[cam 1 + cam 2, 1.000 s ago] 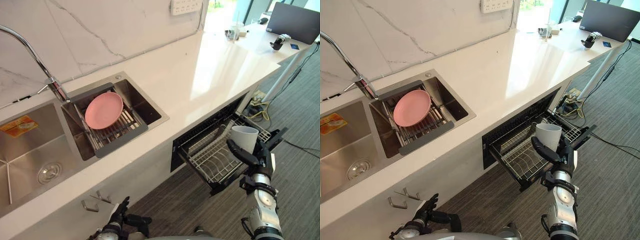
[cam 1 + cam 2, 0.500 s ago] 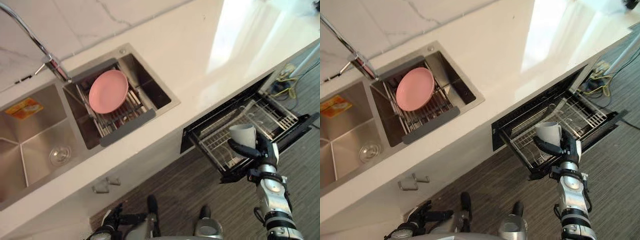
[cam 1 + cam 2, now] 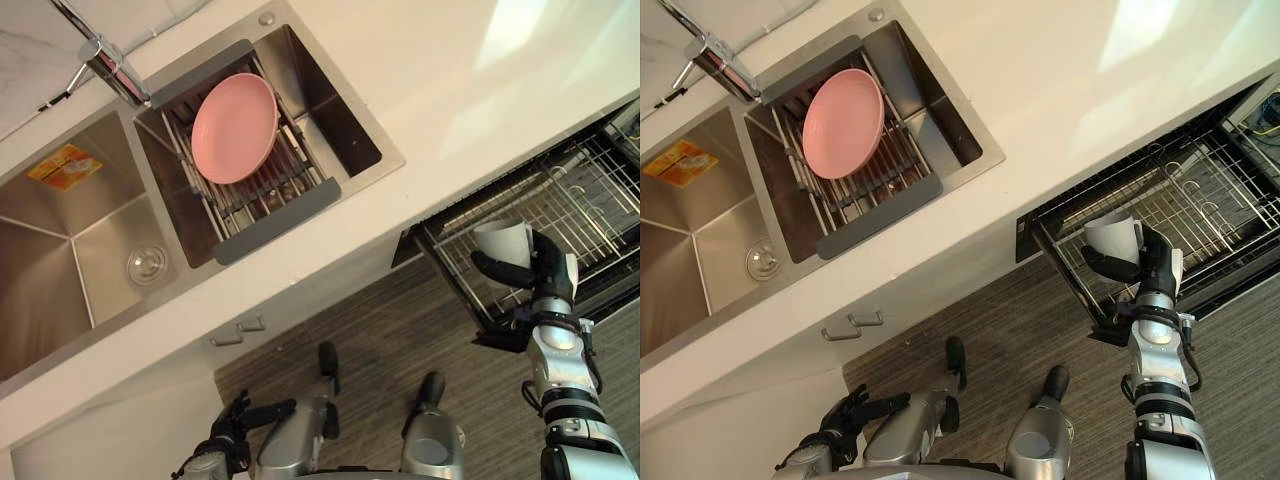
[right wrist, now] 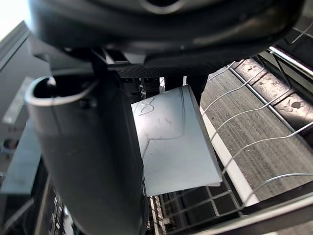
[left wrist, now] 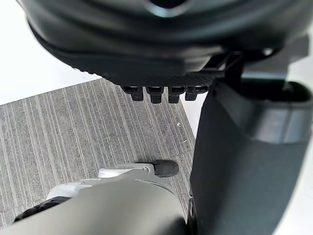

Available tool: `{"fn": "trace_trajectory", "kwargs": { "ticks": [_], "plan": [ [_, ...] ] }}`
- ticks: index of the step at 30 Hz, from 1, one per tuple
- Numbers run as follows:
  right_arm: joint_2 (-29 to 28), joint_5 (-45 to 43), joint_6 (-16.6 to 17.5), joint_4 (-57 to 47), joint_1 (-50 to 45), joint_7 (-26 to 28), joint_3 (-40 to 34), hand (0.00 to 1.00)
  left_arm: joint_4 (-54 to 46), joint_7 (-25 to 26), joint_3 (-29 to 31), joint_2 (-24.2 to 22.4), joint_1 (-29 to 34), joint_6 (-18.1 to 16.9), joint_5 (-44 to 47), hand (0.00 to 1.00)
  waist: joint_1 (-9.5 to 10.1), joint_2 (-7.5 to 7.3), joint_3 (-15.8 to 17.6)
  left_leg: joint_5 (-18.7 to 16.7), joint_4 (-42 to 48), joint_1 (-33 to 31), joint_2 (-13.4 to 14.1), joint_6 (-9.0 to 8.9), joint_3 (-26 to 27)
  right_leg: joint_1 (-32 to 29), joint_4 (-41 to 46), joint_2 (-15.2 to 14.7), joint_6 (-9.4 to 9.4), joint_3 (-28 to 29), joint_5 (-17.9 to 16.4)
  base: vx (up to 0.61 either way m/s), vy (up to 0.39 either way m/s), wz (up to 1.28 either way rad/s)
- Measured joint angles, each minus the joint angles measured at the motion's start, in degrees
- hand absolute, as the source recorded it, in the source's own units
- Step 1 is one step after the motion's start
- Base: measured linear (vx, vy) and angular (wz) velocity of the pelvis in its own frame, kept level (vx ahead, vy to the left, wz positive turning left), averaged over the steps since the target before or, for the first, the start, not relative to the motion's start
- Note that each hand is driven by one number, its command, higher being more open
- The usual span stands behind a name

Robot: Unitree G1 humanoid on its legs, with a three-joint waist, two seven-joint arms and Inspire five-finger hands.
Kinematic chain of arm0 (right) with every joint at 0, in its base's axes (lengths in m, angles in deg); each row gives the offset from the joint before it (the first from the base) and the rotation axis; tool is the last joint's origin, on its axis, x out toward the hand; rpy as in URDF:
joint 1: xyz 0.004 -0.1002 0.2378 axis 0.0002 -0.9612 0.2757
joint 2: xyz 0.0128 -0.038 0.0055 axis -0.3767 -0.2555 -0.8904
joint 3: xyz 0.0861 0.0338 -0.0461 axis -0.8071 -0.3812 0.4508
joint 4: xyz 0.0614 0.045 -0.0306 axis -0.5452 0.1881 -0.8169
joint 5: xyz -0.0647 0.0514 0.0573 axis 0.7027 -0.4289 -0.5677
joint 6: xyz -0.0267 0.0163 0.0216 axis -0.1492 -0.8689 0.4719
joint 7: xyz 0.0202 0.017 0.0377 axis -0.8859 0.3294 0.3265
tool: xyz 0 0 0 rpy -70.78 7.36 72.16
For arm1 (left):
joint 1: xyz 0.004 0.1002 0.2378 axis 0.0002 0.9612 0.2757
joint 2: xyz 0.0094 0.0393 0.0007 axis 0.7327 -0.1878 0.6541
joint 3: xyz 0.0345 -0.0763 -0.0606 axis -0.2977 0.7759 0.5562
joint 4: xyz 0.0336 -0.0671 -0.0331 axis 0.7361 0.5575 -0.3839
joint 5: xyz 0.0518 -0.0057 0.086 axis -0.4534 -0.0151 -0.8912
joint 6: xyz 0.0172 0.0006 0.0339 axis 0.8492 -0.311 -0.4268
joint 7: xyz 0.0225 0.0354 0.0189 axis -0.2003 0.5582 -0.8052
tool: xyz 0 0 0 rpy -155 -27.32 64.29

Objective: Walk over to the sink, pick up the cup, carry it to the dishwasher, place the cup inside the dishwasher, then close the dishwasher door

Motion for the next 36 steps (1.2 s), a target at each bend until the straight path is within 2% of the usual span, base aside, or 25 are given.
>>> {"fn": "trace_trajectory", "kwargs": {
  "ticks": [6,12,13,20,24,29,32,35,36],
  "plan": [
    [3.9,3.7,-3.3,3.2,4.9,0.1,2.3,0.0,0.0,-0.3,-0.1,-0.1,-1.5,0.1,1.5,1.0,0.61,1.1,1.8,1.0,0.0,-1.8,-0.1,0.39,-0.7,-2.0,1.5,-0.3,-0.15,-0.3,-0.1,-0.07,0.0,0.06],
    [6.1,4.2,-7.9,8.4,9.4,1.8,3.5,0.0,0.0,-0.3,-0.2,0.0,-1.8,0.1,2.9,1.0,1.47,1.24,2.0,1.8,0.0,-3.3,-0.4,0.73,-2.4,-2.8,2.4,-0.6,-0.43,-1.9,-0.6,-0.01,-0.029,0.15],
    [6.9,4.2,-8.6,9.2,10.3,2.1,3.6,1.0,0.0,-0.4,-0.3,-0.1,-2.1,0.2,3.2,1.0,1.75,1.46,2.3,1.9,0.0,-3.4,-0.5,0.67,-2.7,-2.8,2.8,-0.7,-0.41,-2.1,-0.8,-0.02,-0.029,0.14],
    [8.6,4.9,-12.6,12.6,14.3,5.2,4.9,1.0,0.1,-1.3,-0.3,0.0,-3.0,0.8,3.2,1.0,2.6,1.8,2.6,2.1,0.0,-3.9,-0.5,0.44,-3.5,-3.8,5.1,-1.2,-0.59,-2.6,-2.2,-0.04,-0.044,0.06],
    [8.7,4.6,-13.9,12.8,15.0,5.6,5.5,1.0,0.2,-1.3,-0.3,0.0,-3.1,0.9,3.2,1.0,2.63,1.75,2.7,2.2,0.0,-3.8,-0.3,0.35,-3.7,-3.8,5.8,-1.2,-0.69,-2.9,-2.8,-0.03,-0.075,0.04],
    [7.2,-0.6,-14.1,10.4,13.7,4.3,5.2,1.0,0.3,-1.3,0.0,0.3,-3.5,1.2,3.2,1.0,2.56,0.99,3.2,2.1,0.0,-3.1,0.0,0.27,-3.6,-3.3,6.2,-1.0,-0.97,-2.9,-3.3,-0.03,-0.068,-0.01],
    [3.1,-4.0,-13.9,1.0,8.1,3.0,2.7,1.0,0.4,-1.3,0.8,0.4,-3.6,2.4,3.2,1.0,2.36,0.07,3.2,1.7,0.0,-1.7,0.2,-0.37,-3.0,-2.2,6.1,-0.9,-0.99,-2.3,-3.3,-0.03,-0.057,-0.08],
    [-2.9,-6.0,-12.1,-9.7,1.3,2.6,0.7,1.0,1.2,-1.2,2.2,0.9,-3.6,4.0,3.1,1.0,1.9,-2.11,2.0,1.0,0.0,0.1,0.5,-0.62,-1.7,-1.0,5.7,-0.7,-0.98,-1.1,-3.3,-0.04,-0.061,-0.23],
    [-5.7,-6.1,-11.8,-14.6,-1.7,2.5,-0.1,1.0,2.3,-1.0,3.0,1.1,-3.5,4.3,3.2,1.0,1.46,-3.31,1.3,-0.1,0.0,1.1,0.8,-0.47,-0.6,-0.3,5.3,-0.5,-0.97,-0.4,-3.3,-0.02,-0.057,-0.37]
  ]
}}
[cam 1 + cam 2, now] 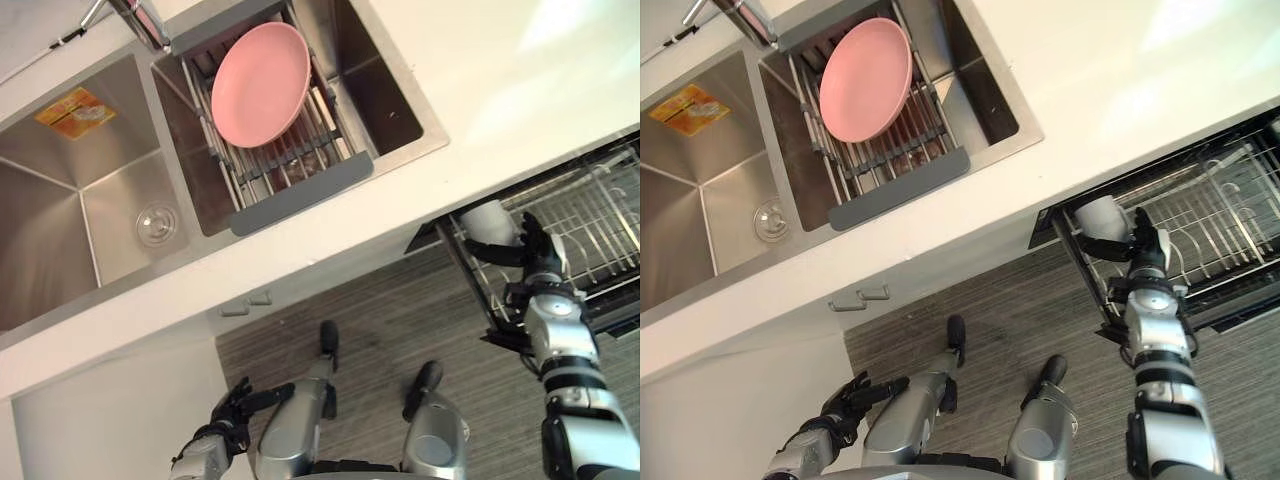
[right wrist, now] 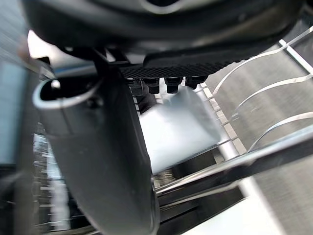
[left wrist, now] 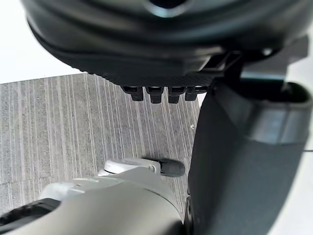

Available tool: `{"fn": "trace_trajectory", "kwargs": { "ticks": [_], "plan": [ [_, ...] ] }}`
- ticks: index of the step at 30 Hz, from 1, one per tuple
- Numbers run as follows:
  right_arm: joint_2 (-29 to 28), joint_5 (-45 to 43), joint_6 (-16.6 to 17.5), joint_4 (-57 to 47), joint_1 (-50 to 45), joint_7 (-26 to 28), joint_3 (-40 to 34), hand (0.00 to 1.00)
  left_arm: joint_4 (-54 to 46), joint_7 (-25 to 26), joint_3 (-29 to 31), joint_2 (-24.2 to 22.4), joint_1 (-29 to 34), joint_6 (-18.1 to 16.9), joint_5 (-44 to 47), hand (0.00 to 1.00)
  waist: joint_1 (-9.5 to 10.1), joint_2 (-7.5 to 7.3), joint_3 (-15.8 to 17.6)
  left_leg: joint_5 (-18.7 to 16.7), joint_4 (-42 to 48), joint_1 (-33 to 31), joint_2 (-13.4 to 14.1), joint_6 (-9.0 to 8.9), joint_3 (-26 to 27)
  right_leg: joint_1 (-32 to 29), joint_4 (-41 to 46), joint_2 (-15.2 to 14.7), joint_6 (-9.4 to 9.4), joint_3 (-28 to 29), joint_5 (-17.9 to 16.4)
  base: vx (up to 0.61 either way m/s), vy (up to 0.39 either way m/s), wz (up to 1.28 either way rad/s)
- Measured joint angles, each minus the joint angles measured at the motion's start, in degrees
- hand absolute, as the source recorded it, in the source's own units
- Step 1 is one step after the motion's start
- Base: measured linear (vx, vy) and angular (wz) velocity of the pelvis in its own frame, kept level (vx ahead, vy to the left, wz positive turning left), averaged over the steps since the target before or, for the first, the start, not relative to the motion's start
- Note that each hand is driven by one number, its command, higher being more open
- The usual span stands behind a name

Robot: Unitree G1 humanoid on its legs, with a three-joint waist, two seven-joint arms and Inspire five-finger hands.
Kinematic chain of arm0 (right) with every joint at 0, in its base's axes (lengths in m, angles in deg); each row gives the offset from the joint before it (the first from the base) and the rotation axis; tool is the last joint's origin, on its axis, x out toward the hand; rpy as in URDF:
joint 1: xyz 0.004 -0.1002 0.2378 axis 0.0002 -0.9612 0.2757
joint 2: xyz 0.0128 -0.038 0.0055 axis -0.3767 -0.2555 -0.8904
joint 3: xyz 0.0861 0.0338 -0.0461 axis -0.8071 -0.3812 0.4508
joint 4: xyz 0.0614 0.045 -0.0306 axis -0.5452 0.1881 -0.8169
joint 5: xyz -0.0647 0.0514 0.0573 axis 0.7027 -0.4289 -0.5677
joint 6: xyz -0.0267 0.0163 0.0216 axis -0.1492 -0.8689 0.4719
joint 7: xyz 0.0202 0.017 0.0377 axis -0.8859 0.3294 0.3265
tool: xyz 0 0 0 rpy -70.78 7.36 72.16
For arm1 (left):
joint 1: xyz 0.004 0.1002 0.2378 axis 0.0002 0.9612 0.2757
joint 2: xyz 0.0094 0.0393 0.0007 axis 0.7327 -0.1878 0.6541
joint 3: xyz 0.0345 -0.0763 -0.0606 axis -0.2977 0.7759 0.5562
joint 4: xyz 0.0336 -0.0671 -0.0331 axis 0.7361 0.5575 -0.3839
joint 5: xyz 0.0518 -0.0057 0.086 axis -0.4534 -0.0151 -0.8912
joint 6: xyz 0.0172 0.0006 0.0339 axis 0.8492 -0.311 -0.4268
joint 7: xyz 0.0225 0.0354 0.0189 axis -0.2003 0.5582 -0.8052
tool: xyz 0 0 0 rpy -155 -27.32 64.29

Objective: Walk over to the sink, pick up the cup, carry it to the dishwasher, place the cup inside the dishwasher, then close the dishwasher door

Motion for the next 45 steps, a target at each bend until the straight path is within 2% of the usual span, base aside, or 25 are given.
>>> {"fn": "trace_trajectory", "kwargs": {
  "ticks": [1,5,6,8,14,20,24,25,26,28,30,32,33,34,35,36,38,39,40,41,42,45],
  "plan": [
    [-2.9,-1.1,0.9,-4.9,-3.3,0.0,-1.2,1.0,0.2,0.4,1.1,0.0,0.5,0.4,0.6,1.0,-0.05,-1.38,-0.8,-0.8,0.0,1.4,0.7,0.53,3.0,0.9,-0.8,0.5,0.08,1.2,0.1,-0.01,-0.058,-0.45],
    [-11.1,-3.9,4.3,-17.1,-12.7,1.2,-6.3,1.0,1.1,2.6,4.1,-0.9,4.4,1.6,5.3,1.0,-1.02,-5.2,-4.6,-2.7,0.2,5.4,1.7,0.07,7.2,3.7,-3.5,1.7,0.29,4.3,0.4,0.06,-0.054,-0.51],
    [-13.1,-5.0,5.7,-20.4,-15.6,1.9,-7.4,1.0,2.0,3.2,5.9,-1.3,5.5,1.6,6.9,1.0,-1.7,-5.98,-5.9,-3.3,0.3,6.7,2.1,-0.45,8.0,5.1,-4.8,2.3,0.29,5.0,0.8,0.12,-0.066,-0.45],
    [-15.1,-8.2,7.8,-24.8,-19.4,3.5,-9.2,1.0,2.7,4.2,7.0,-1.7,6.7,1.5,7.9,1.0,-2.38,-6.66,-7.6,-3.9,0.5,8.6,2.7,-0.84,9.2,7.0,-6.5,2.9,0.18,5.9,1.1,0.13,-0.066,-0.39],
    [-17.4,-24.8,15.8,-34.8,-23.4,15.1,-10.3,1.0,4.3,5.2,8.8,-2.9,8.5,0.3,9.9,1.0,-3.44,-6.25,-11.1,-5.5,1.2,11.6,4.5,-2.03,10.2,11.2,-9.8,5.1,-0.13,6.5,1.4,0.07,-0.068,-0.15],
    [-17.8,-29.3,22.6,-44.1,-23.8,20.5,-10.2,1.0,5.5,3.4,9.1,-3.3,8.5,0.3,6.1,1.0,-3.16,-5.86,-12.1,-5.9,0.9,10.7,3.0,-1.49,7.9,13.4,-10.2,3.6,0.25,1.8,1.5,0.0,0.01,0.38],
    [-17.3,-32.8,22.4,-43.2,-23.0,22.6,-6.2,1.0,7.2,1.6,6.8,-2.8,8.4,0.2,4.8,1.0,-1.82,-5.87,-13.4,-6.4,-0.2,12.1,0.6,-0.51,9.2,13.7,-8.6,0.8,1.9,2.0,1.0,0.03,0.1,0.07],
    [-16.8,-33.5,21.0,-41.5,-23.0,23.1,-3.4,1.0,8.2,1.2,5.0,-2.1,8.0,0.3,4.8,1.0,-1.78,-6.3,-13.9,-6.9,-0.2,12.6,-0.5,0.2,9.1,13.0,-5.3,-0.7,2.63,2.0,0.0,0.04,0.11,0.08],
    [-16.7,-33.5,20.3,-40.8,-23.0,23.1,-2.4,1.0,8.6,1.2,4.1,-1.8,7.8,0.4,4.8,1.0,-1.77,-6.27,-14.1,-7.2,-0.2,12.7,-0.9,0.57,9.0,12.3,-3.2,-1.6,2.68,2.1,-0.4,0.05,0.144,0.28],
    [-16.0,-33.4,18.2,-38.3,-23.0,23.1,-0.3,1.0,9.1,1.1,1.5,-1.1,7.0,0.8,4.2,1.0,-1.79,-5.83,-14.4,-7.7,-0.2,13.0,-1.6,1.38,7.6,8.6,6.9,-4.3,2.32,2.8,-0.8,0.02,0.102,0.43],
    [-15.4,-33.4,16.1,-35.2,-23.0,22.6,2.7,1.0,9.1,0.8,0.4,0.5,6.9,0.8,3.2,1.0,-1.36,-7.4,-14.8,-7.7,-0.2,14.1,-2.7,2.01,5.9,2.8,21.4,-7.4,-4.72,7.6,1.0,0.06,0.097,0.59],
    [-14.5,-33.5,15.1,-34.2,-23.0,22.3,6.1,1.0,9.0,0.7,0.3,1.1,6.5,1.2,3.2,1.0,-0.54,-8.14,-14.9,-7.8,0.0,15.3,-3.0,2.72,3.7,0.7,27.1,-7.3,-8.04,11.9,4.0,0.14,0.024,0.54],
    [-14.4,-33.4,14.9,-33.7,-23.0,22.4,8.0,1.0,9.0,0.8,0.1,1.4,5.5,1.9,3.2,1.0,-0.54,-8.18,-14.9,-7.8,1.0,14.9,-2.3,3.52,0.9,-0.4,28.3,-4.0,-6.01,15.6,-1.5,0.14,-0.021,0.7],
    [-14.4,-33.5,14.6,-33.7,-23.1,22.4,8.4,1.0,9.2,0.8,-0.3,1.8,4.9,2.4,3.1,1.0,-0.71,-8.2,-14.9,-7.9,1.8,14.1,-1.6,3.62,-0.7,-0.8,27.5,-1.2,-5.3,17.2,-4.5,0.13,-0.099,1.35],
    [-13.9,-33.7,14.5,-33.8,-23.0,22.1,8.4,1.0,9.9,0.3,-1.0,2.3,2.9,3.8,2.9,1.0,-1.53,-8.23,-14.8,-8.1,3.7,11.2,0.1,3.5,-6.0,-3.0,22.9,6.1,-5.04,19.4,-9.1,0.08,-0.111,1.25],
    [-13.6,-33.9,14.5,-33.8,-23.0,22.0,8.3,1.0,10.5,0.0,-1.0,2.4,2.4,4.2,2.9,1.0,-1.53,-8.36,-14.7,-8.3,3.9,10.8,0.4,3.21,-7.1,-3.8,21.1,7.5,-5.12,19.6,-9.3,0.08,-0.122,1.2],
    [-12.6,-35.3,14.5,-33.8,-23.2,22.5,8.0,1.0,10.9,-0.2,-0.8,2.6,2.0,4.7,2.9,1.0,-1.56,-8.44,-14.6,-9.0,5.3,10.0,0.6,2.67,-9.8,-5.8,15.0,10.0,-4.79,22.0,-9.1,0.07,-0.144,0.84],
    [-12.4,-35.3,14.5,-33.9,-23.2,22.6,7.6,1.0,10.6,-0.5,-0.8,2.8,2.1,4.7,2.4,1.0,-1.5,-9.04,-14.5,-10.4,7.8,9.0,-0.1,1.83,-10.8,-5.6,9.0,10.5,-4.55,24.0,-7.1,0.06,-0.185,0.97],
    [-12.5,-35.3,14.5,-34.4,-23.2,22.7,7.5,1.0,10.1,-1.2,-0.7,3.5,2.2,4.6,2.0,1.0,-1.32,-10.81,-14.5,-12.2,10.1,8.5,-1.5,1.11,-11.4,-5.1,4.8,9.5,-4.82,25.2,-3.3,0.04,-0.172,0.73],
    [-12.5,-35.3,14.5,-34.6,-23.2,23.0,7.6,1.0,10.0,-1.8,-0.3,4.3,2.3,4.5,1.7,1.0,-1.1,-12.1,-14.3,-13.2,11.4,8.4,-2.7,0.68,-11.3,-4.9,4.1,8.4,-3.48,25.9,0.5,0.02,-0.098,0.38],
    [-12.1,-35.2,14.7,-35.7,-25.4,24.3,4.4,1.0,9.3,-3.3,2.7,0.9,2.5,4.0,-2.5,1.0,-1.54,-6.54,-14.0,-21.1,18.4,8.9,2.4,-0.64,-8.1,2.8,-3.1,12.3,-5.12,24.1,1.7,0.01,-0.053,0.14],
    [-12.1,-35.2,14.7,-35.7,-25.4,24.3,4.4,1.0,9.3,-3.3,2.7,0.9,2.5,4.0,-2.5,1.0,-1.53,-6.54,-14.0,-21.1,18.4,8.9,2.4,-0.64,-8.1,2.8,-3.1,12.3,-5.12,24.1,1.7,0.0,0.0,0.0]
  ]
}}
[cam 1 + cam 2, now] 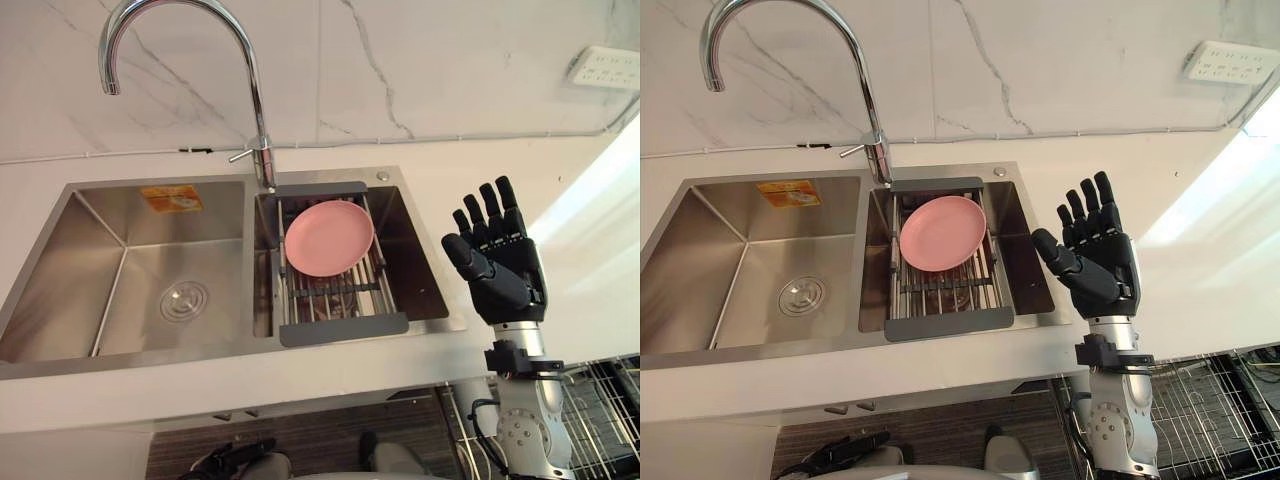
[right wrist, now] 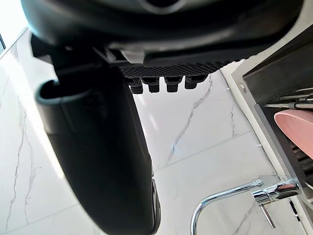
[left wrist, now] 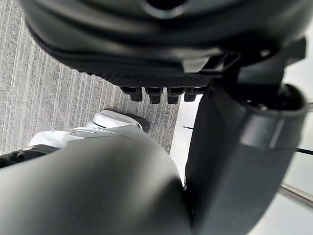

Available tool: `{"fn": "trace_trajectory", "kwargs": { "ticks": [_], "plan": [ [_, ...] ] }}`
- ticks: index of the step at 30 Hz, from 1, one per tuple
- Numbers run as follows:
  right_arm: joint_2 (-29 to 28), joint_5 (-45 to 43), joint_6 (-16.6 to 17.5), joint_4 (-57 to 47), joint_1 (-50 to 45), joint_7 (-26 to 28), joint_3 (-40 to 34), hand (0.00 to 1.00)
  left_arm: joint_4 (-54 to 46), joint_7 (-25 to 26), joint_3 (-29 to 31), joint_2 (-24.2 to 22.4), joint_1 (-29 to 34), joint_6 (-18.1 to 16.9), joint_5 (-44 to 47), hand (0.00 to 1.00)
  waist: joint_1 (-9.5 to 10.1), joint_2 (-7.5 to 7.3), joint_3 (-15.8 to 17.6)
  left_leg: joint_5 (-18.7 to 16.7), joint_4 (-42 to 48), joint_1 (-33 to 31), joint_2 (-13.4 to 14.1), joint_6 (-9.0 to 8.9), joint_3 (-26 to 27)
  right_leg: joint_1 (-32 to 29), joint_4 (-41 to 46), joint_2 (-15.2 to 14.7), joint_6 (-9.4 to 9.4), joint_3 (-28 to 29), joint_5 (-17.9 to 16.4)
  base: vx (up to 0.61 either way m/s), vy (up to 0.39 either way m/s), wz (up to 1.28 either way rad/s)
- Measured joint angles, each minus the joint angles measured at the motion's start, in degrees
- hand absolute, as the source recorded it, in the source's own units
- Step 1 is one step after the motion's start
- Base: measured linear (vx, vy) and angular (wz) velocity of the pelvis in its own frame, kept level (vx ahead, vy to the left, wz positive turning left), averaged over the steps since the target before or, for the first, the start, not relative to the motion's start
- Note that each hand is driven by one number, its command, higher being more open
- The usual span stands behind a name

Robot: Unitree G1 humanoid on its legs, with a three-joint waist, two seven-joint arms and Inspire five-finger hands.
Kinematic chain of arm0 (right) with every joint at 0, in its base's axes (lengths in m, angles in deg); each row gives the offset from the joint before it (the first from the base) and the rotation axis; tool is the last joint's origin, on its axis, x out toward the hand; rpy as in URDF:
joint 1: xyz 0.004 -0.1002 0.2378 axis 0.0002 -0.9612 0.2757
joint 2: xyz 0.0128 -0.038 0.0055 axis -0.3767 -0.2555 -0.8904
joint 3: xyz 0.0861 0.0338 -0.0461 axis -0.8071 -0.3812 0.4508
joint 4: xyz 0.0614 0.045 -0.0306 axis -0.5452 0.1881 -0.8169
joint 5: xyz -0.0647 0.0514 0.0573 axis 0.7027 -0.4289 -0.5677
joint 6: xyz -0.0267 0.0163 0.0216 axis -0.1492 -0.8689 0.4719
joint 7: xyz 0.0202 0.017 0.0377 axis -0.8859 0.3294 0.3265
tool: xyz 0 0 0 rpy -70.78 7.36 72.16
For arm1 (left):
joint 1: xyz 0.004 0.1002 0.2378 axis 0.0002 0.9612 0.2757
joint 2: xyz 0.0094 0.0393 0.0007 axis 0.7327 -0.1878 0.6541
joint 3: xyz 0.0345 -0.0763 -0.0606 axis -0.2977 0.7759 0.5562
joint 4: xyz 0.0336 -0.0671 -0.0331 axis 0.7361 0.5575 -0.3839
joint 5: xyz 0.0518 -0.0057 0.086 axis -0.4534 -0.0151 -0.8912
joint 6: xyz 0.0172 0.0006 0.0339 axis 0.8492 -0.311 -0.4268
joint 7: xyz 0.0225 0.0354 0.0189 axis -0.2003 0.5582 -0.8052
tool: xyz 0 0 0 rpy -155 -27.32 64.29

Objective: Walk over to the sink, pick up the cup, carry it to the dishwasher, place the cup inside the dishwasher, then close the dishwasher door

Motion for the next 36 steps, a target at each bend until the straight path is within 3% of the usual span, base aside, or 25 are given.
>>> {"fn": "trace_trajectory", "kwargs": {
  "ticks": [3,6,10,13,17,26,36],
  "plan": [
    [0.0,0.0,0.0,0.0,0.0,-0.1,0.0,1.0,0.0,0.0,0.0,0.0,0.0,0.0,0.0,1.0,0.0,0.0,-0.1,0.1,-0.1,-0.2,-0.1,-0.05,-0.4,0.2,-0.2,-0.3,0.03,-0.8,0.0,0.0,-0.002,0.16],
    [0.0,0.0,0.0,0.0,-0.2,-2.1,0.0,1.0,0.0,0.0,-0.2,0.1,0.3,0.8,0.2,1.0,-0.19,0.05,-1.6,1.2,-1.6,-0.4,3.3,-0.84,9.6,1.7,-2.3,-1.3,0.67,-4.4,0.2,0.01,-0.025,0.48],
    [0.1,1.5,-1.3,0.0,0.0,-5.2,0.0,1.0,-0.6,0.5,-0.4,-0.7,1.9,1.2,0.2,1.0,1.51,-0.06,-4.9,4.2,-5.8,0.9,3.7,-1.52,14.7,3.3,-6.9,-2.6,2.43,-6.5,1.9,0.09,0.012,0.22],
    [0.5,7.6,-3.1,0.0,0.2,-7.4,0.0,1.0,-0.6,1.2,-1.0,-0.8,2.2,1.5,0.2,1.0,1.79,0.01,-5.8,4.6,-7.4,1.9,3.6,-1.72,15.7,4.5,-9.9,-2.8,2.98,-8.2,3.3,0.07,0.013,-0.08],
    [5.4,21.0,-3.8,0.0,0.2,-9.8,-0.2,1.0,-0.6,1.2,-1.5,-0.5,2.4,2.9,-0.9,1.0,1.03,-0.03,-6.4,6.3,-10.9,4.1,3.6,-3.29,18.7,4.8,-10.3,-2.6,3.22,-9.1,3.7,0.04,-0.012,-0.08],
    [18.2,42.7,-5.3,0.0,3.6,-4.7,0.0,1.0,-1.1,0.6,-3.7,0.2,2.6,3.6,-2.2,1.0,-0.42,-0.1,-6.6,8.4,-14.1,5.3,3.3,-3.31,19.4,4.8,-11.2,-2.4,3.33,-9.2,4.8,-0.04,-0.008,-0.02],
    [22.1,58.2,-7.4,0.1,7.1,-0.1,6.4,1.0,-1.0,0.6,-6.0,0.9,2.2,3.9,-2.2,1.0,-0.53,-0.21,-6.7,11.4,-17.2,5.5,3.0,-2.54,19.0,4.1,-11.8,-2.2,2.46,-10.1,5.8,-0.07,-0.02,0.03]
  ]
}}
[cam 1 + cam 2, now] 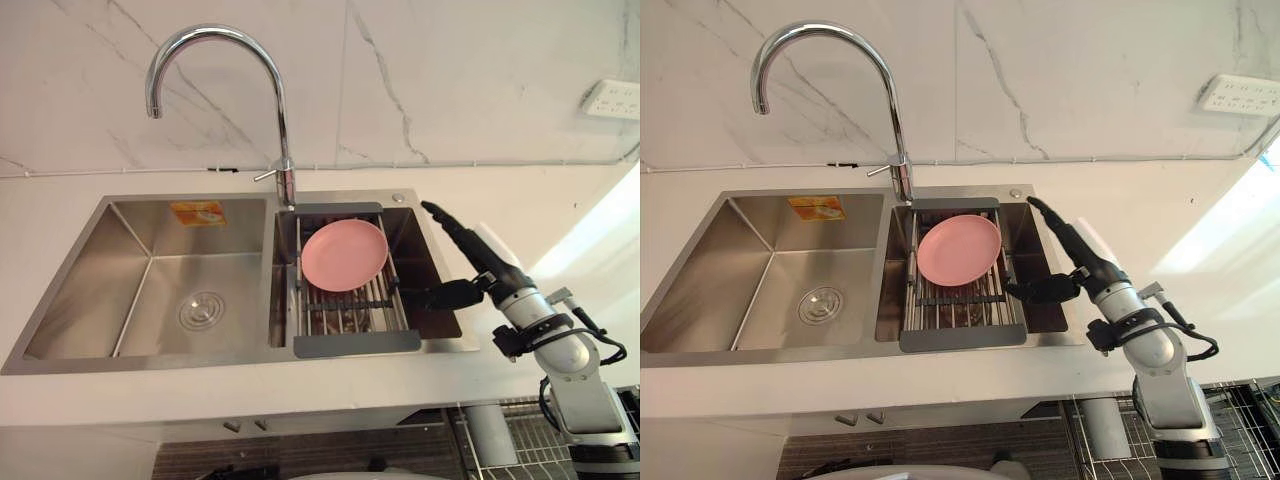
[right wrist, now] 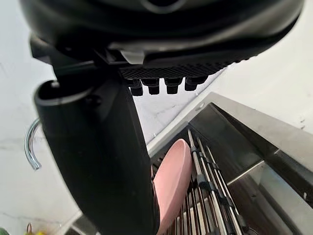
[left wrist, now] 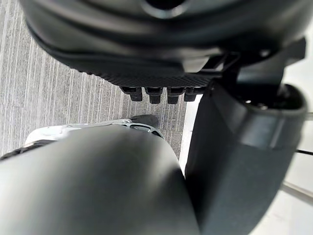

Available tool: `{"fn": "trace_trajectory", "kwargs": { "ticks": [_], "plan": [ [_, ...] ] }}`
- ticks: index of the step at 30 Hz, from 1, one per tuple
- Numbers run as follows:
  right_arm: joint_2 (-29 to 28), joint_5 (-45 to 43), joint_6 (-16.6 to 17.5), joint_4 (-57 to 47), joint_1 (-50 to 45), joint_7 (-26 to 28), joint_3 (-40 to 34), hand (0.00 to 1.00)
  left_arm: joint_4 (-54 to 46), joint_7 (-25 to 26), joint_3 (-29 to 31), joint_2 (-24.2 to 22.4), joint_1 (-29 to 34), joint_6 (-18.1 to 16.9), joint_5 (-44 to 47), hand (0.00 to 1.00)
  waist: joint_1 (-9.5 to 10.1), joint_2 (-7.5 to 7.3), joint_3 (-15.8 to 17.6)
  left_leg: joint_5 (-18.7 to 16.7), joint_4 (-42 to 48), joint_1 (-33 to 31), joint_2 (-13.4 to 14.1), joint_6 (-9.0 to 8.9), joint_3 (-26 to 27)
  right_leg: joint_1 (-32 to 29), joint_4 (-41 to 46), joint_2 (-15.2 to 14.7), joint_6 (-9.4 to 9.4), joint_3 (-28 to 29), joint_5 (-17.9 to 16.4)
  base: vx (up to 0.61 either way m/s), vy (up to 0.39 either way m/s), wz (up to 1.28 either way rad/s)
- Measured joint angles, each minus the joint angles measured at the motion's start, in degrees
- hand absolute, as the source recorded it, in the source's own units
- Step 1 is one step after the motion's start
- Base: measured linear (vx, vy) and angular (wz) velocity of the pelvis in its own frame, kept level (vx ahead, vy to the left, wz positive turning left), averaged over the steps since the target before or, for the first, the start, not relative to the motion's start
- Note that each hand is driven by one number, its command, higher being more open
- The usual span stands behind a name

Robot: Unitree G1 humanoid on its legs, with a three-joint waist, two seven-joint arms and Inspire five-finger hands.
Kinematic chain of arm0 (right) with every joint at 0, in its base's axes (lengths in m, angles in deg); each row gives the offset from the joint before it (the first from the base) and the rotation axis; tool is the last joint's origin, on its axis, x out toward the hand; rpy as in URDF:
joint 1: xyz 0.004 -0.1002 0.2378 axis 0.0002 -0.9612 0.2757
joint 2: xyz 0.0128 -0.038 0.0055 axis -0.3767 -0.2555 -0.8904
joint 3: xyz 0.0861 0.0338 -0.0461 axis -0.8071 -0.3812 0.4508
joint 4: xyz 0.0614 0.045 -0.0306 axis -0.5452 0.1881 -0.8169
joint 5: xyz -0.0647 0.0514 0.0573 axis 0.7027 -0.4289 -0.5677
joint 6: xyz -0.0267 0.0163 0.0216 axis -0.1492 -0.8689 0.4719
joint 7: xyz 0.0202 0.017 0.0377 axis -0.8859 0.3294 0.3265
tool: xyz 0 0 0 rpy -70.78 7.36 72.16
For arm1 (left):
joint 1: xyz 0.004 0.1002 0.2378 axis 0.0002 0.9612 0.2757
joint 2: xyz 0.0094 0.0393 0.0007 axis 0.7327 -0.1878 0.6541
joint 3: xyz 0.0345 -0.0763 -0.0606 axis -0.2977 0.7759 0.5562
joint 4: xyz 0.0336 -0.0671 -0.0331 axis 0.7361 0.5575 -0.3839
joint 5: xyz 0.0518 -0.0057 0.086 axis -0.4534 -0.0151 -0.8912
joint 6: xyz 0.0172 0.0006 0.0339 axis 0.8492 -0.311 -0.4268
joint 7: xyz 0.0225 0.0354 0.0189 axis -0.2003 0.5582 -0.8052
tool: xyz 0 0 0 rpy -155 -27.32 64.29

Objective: Walk over to the sink, pick up the cup, carry it to the dishwasher, place the cup inside the dishwasher, then close the dishwasher door

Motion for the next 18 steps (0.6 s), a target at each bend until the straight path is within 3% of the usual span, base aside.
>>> {"fn": "trace_trajectory", "kwargs": {
  "ticks": [7,18],
  "plan": [
    [0.0,7.4,-0.5,4.8,4.0,-1.3,5.4,1.0,-0.1,0.0,-0.1,0.0,-0.1,0.3,0.0,1.0,0.45,0.04,-0.1,0.9,-1.1,-0.2,-0.1,0.01,-1.0,0.1,-0.6,0.1,-0.04,-1.2,0.4,-0.02,-0.016,0.08],
    [-2.8,18.2,-2.4,16.0,6.8,-13.4,9.4,1.0,-1.5,-0.3,0.0,0.0,0.0,0.9,0.1,1.0,1.56,0.18,-0.1,1.5,-1.1,-0.8,-0.2,-0.29,-3.4,1.3,-1.3,0.1,-0.01,-3.5,0.4,-0.02,-0.012,0.11]
  ]
}}
